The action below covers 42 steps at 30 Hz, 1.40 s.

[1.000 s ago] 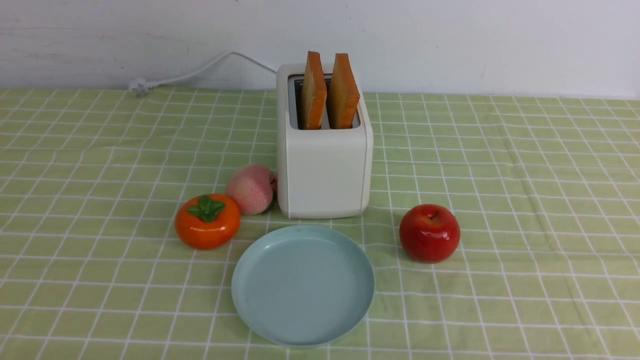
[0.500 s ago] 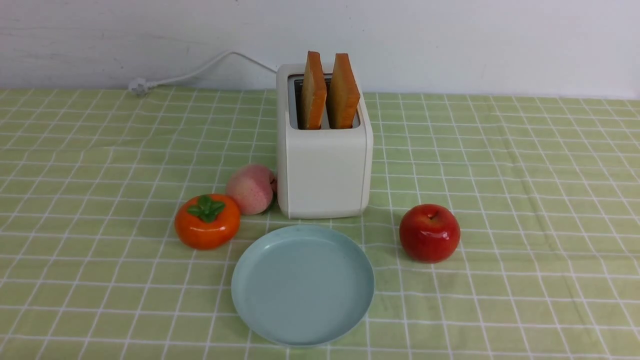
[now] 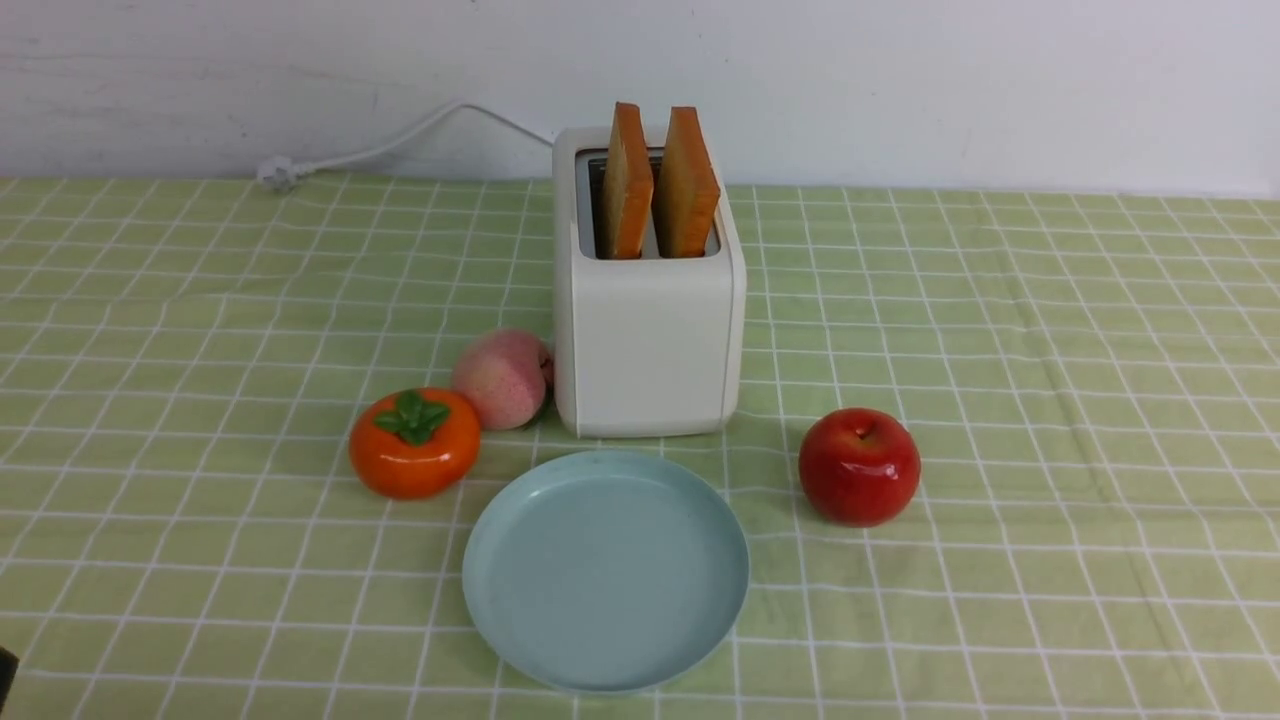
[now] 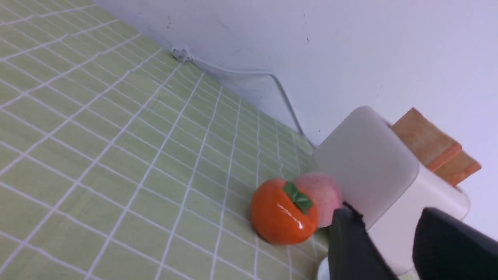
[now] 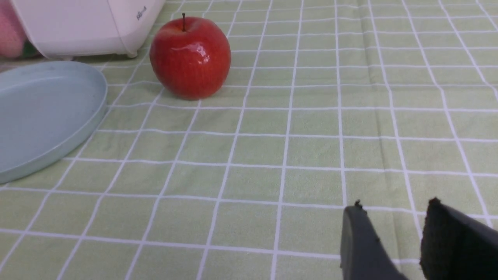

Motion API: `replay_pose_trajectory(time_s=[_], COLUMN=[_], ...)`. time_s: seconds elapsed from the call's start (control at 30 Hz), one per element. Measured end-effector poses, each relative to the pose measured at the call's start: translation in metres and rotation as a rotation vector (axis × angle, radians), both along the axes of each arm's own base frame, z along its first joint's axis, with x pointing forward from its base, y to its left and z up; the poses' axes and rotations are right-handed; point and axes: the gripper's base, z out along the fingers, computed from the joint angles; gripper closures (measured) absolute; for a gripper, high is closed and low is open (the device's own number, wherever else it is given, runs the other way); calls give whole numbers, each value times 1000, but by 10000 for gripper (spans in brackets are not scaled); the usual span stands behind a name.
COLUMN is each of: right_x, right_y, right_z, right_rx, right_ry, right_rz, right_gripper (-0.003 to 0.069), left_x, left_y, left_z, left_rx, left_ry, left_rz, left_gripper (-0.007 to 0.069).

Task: Take toasted bread from bread machine on green coffee tablecloth place on plate.
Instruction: 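Reach for a toast slice standing in the toaster with the left gripper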

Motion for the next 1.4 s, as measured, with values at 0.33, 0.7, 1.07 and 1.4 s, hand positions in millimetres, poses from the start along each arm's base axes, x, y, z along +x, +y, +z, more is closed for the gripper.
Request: replay_pose_trajectory(time_s=[0.33, 0.7, 1.07, 1.4], right_x=[4, 4, 39, 75], right_y=[2, 9, 38, 44], right_z=[14, 58, 163, 213], right_rx=[290, 454, 49, 51], right_ry=[-137, -187, 122, 144], right_rz=[-47, 18, 437, 513], right_gripper=[419, 470, 659, 659], left_x=[0, -9, 48, 105], left_y=[3, -8, -32, -73], left_z=[5, 69, 141, 154], left_rx=[-433, -134, 295, 459], left_ry=[-48, -118, 89, 175], left_rz=[12, -99, -345, -589], left_gripper=[386, 589, 638, 638])
